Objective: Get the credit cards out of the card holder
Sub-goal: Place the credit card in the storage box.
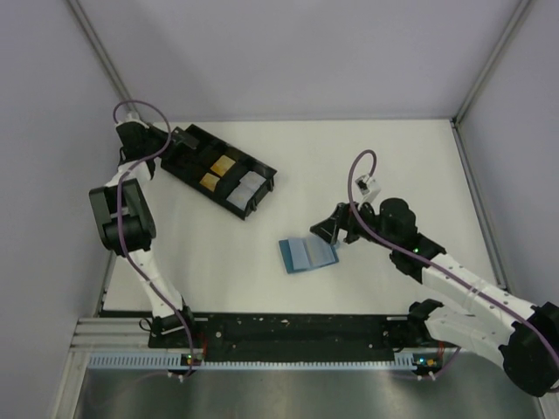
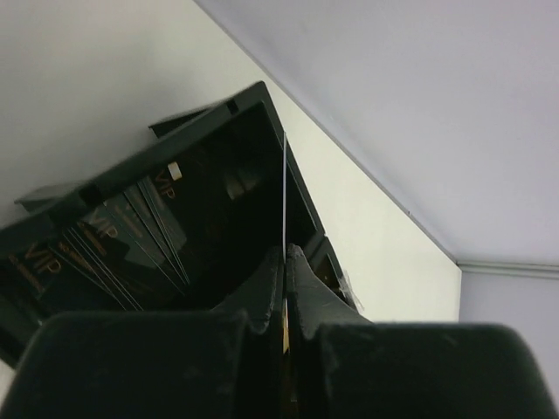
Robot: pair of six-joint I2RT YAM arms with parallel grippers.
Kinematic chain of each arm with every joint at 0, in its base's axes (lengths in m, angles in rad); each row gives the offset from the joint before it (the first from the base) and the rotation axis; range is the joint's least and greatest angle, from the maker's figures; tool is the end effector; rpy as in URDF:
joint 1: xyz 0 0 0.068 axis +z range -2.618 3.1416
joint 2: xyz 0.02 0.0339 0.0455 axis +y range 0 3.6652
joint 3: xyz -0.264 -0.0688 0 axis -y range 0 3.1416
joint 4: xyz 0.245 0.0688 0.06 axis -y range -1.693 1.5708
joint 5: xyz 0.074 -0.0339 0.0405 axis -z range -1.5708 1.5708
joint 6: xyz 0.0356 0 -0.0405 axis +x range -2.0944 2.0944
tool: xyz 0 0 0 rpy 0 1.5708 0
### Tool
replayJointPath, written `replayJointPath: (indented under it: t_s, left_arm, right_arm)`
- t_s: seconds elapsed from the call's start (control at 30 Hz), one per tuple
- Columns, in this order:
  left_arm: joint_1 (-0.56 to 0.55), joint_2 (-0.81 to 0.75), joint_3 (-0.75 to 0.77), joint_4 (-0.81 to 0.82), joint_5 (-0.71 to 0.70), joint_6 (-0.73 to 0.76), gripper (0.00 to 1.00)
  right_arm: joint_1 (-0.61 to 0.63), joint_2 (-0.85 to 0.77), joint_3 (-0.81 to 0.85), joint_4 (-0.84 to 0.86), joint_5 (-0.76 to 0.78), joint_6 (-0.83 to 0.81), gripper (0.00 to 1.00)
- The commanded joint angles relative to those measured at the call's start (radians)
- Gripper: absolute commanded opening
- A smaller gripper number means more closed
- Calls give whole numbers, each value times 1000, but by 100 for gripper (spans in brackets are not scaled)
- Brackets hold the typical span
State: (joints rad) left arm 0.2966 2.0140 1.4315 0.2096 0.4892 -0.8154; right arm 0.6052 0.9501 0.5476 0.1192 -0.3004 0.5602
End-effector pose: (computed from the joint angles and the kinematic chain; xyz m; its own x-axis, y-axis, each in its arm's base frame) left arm 0.4534 0.1211 0.2289 -0.3557 -0.7807 -0.5138 -0.1436 0.5889 -0.7953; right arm 0.1742 0.1333 0.2573 -0.6077 0.1968 -0.7694 -0.5362 0.6131 0.5802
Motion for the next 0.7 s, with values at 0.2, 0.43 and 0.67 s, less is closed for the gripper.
replayJointPath:
  t_s: [0.2,0.43,0.67]
  left_arm:
    - [18,218,221,-64,66,-16,0]
    - [16,264,221,-18,104,-71,0]
    - [10,250,207,-27,95,-85,8]
  right_arm:
    - [-16,3,-15,45,-29,-3,98]
    - [-18,13,-17,46,-32,1,98]
    - [-18,19,-20,59,-43,13,98]
